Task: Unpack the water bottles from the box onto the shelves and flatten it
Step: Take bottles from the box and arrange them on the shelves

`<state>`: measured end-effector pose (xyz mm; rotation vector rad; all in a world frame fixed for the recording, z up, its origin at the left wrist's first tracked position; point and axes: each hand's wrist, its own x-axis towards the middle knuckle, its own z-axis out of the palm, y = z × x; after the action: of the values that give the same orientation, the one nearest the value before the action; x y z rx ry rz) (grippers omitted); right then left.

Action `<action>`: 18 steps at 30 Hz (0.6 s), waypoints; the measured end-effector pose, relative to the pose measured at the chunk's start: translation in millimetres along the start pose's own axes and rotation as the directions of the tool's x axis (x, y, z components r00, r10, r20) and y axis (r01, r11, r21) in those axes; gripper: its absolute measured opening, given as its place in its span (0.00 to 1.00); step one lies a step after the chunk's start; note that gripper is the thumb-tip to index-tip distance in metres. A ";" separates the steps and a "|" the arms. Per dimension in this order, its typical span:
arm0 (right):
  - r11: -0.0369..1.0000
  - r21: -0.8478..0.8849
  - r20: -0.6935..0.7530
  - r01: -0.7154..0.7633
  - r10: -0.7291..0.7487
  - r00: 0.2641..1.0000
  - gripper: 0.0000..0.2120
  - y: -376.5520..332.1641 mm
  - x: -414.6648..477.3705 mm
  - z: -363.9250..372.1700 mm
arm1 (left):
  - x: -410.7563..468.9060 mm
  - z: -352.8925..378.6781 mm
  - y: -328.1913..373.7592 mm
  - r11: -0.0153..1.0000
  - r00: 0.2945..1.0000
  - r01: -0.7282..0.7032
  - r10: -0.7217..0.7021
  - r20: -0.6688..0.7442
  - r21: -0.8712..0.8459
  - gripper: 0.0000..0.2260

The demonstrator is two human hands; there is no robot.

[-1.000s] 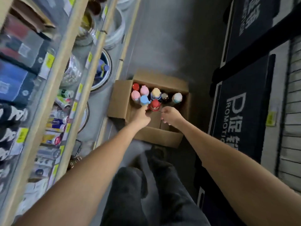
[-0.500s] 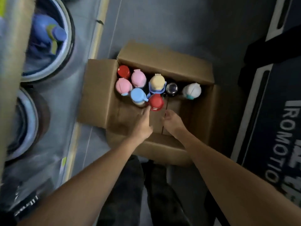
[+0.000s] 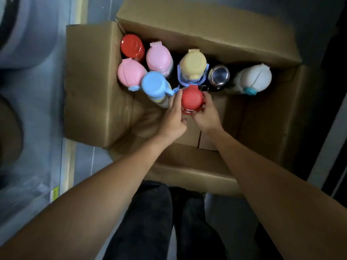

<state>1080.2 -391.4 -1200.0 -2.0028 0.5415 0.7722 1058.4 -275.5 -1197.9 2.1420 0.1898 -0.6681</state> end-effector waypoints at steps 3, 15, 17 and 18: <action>0.999 0.011 0.063 -0.033 0.033 0.997 0.33 10.8 -8.1 0.4 | -3.9 1.9 -2.0 0.998 0.998 0.053 -0.055 0.044 0.046 0.34; 0.987 0.033 0.271 -0.157 0.142 0.952 0.40 23.1 -44.7 -7.7 | -39.1 2.2 6.3 0.976 0.953 0.211 -0.218 0.210 0.058 0.32; 0.983 0.043 0.301 -0.177 0.156 0.941 0.41 15.6 -61.6 -17.6 | -53.5 -5.5 16.2 0.974 0.944 0.227 -0.226 0.240 0.027 0.32; 0.982 0.049 0.308 -0.182 0.159 0.938 0.42 10.2 -70.4 -23.2 | -61.3 -10.4 23.1 0.972 0.944 0.233 -0.229 0.240 0.012 0.32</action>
<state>1031.0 -411.3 -1147.2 -1.7387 0.5585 1.1263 1019.0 -275.6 -1144.5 2.0190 0.3172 -1.0509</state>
